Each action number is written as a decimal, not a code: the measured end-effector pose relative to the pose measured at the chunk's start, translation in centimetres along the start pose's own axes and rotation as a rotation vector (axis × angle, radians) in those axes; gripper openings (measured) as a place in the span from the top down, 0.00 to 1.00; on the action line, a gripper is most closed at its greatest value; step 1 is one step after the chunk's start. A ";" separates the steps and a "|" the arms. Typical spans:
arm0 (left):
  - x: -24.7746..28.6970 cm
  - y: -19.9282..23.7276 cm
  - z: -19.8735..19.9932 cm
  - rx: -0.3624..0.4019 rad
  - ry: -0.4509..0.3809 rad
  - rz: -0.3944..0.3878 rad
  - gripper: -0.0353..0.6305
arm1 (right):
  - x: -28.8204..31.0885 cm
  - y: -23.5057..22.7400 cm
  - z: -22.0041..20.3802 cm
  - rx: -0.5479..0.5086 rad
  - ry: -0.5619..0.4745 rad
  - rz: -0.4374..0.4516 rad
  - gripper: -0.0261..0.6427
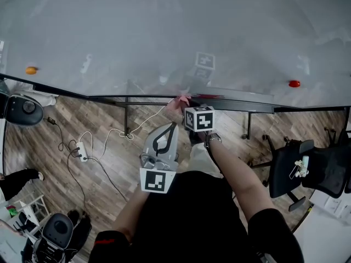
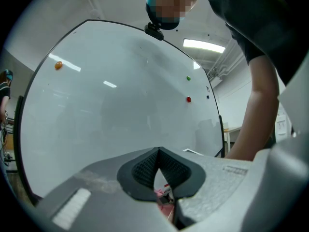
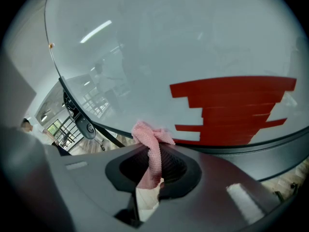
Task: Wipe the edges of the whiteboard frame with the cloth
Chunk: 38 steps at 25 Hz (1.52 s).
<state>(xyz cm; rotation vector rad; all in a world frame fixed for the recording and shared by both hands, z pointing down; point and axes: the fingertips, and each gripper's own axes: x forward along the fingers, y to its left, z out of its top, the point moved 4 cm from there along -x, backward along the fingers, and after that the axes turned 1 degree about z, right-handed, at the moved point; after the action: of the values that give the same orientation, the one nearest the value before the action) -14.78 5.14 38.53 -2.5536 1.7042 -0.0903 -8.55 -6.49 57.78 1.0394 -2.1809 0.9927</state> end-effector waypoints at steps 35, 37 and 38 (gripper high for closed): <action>2.9 -2.4 -0.4 -0.004 0.001 -0.058 0.95 | -2.4 -2.1 0.4 0.043 -0.074 0.021 0.88; 3.0 -2.4 -0.4 -0.002 -0.001 -0.059 0.95 | -2.5 -2.2 0.4 0.043 -0.081 0.020 0.88; 3.0 -2.4 -0.4 -0.001 0.001 -0.060 0.95 | -2.6 -2.3 0.4 0.043 -0.083 0.018 0.88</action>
<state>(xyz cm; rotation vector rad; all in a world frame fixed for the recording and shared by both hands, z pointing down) -11.49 3.28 39.20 -2.6055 1.6286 -0.0944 -5.29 -6.65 56.59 1.1005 -2.2485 1.0264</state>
